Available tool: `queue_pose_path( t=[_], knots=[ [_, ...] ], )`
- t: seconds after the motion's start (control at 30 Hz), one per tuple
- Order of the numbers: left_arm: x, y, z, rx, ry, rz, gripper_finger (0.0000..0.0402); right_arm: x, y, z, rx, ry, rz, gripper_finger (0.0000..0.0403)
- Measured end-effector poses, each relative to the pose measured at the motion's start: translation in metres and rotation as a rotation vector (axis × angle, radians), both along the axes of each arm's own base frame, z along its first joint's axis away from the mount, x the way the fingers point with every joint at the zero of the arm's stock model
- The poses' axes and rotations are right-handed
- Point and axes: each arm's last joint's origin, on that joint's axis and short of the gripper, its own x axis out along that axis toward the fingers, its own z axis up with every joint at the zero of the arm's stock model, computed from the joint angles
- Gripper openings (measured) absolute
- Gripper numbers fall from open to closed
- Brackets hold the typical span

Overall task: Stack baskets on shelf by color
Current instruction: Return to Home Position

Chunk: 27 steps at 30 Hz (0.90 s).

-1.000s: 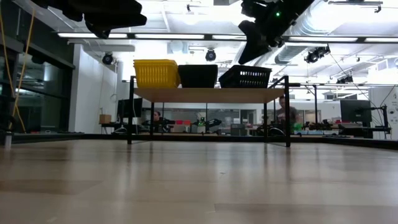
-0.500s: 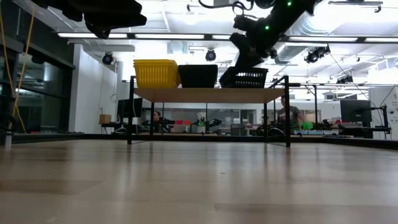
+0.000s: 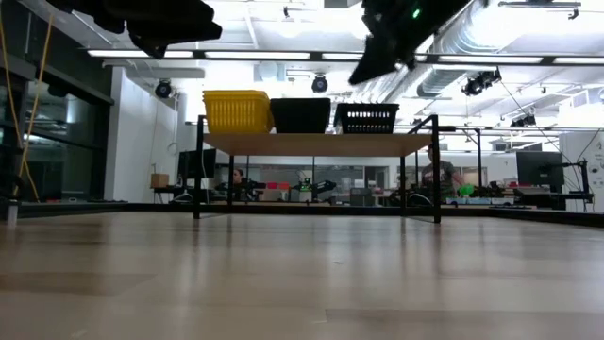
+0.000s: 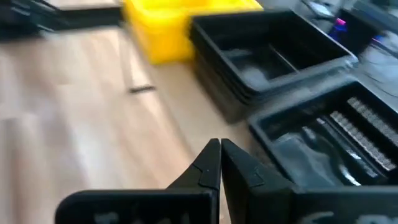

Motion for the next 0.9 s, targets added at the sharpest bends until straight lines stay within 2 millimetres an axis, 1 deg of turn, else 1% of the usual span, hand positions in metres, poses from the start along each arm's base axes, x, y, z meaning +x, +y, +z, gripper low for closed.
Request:
queue_pose_path(
  t=[0.1, 0.23, 0.33, 0.4, 0.47, 0.53, 0.6, 0.7, 0.73, 0.83, 0.9],
  knots=[
    [-0.002, 0.002, 0.004, 0.107, 0.009, 0.008, 0.0157, -0.01, 0.013, 0.013, 0.022, -0.033, 0.077, 0.0],
    [-0.011, 0.007, 0.019, 0.234, 0.004, -0.006, 0.0156, -0.018, 0.028, 0.02, 0.067, -0.057, 0.17, 0.0],
    [-0.026, 0.014, 0.034, 0.261, -0.001, -0.019, 0.0153, -0.02, 0.038, 0.023, 0.094, -0.074, 0.201, 0.0],
    [-0.041, 0.021, 0.042, 0.263, 0.018, -0.034, 0.0144, -0.02, 0.043, 0.022, 0.097, -0.064, 0.22, 0.0],
    [-0.055, 0.029, 0.05, 0.24, 0.009, -0.041, 0.0129, -0.02, 0.047, 0.022, 0.093, -0.061, 0.237, 0.0],
    [-0.067, 0.038, 0.053, 0.233, -0.001, -0.073, 0.0105, -0.02, 0.049, 0.022, 0.093, -0.061, 0.245, 0.0],
    [-0.077, 0.048, 0.05, 0.227, -0.024, -0.11, 0.0074, -0.02, 0.05, 0.022, 0.094, -0.061, 0.247, 0.0],
    [-0.091, 0.062, 0.04, 0.191, -0.071, -0.125, 0.0019, -0.02, 0.05, 0.022, 0.103, -0.067, 0.239, 0.0],
    [-0.095, 0.067, 0.035, 0.178, -0.085, -0.123, 0.001, -0.02, 0.05, 0.022, 0.107, -0.07, 0.236, 0.0],
    [-0.105, 0.077, 0.02, 0.127, -0.125, -0.127, 0.0011, -0.02, 0.05, 0.022, 0.115, -0.073, 0.236, 0.0],
    [-0.111, 0.082, 0.009, 0.095, -0.151, -0.131, 0.0005, -0.02, 0.05, 0.022, 0.123, -0.073, 0.249, 0.0]
  ],
)
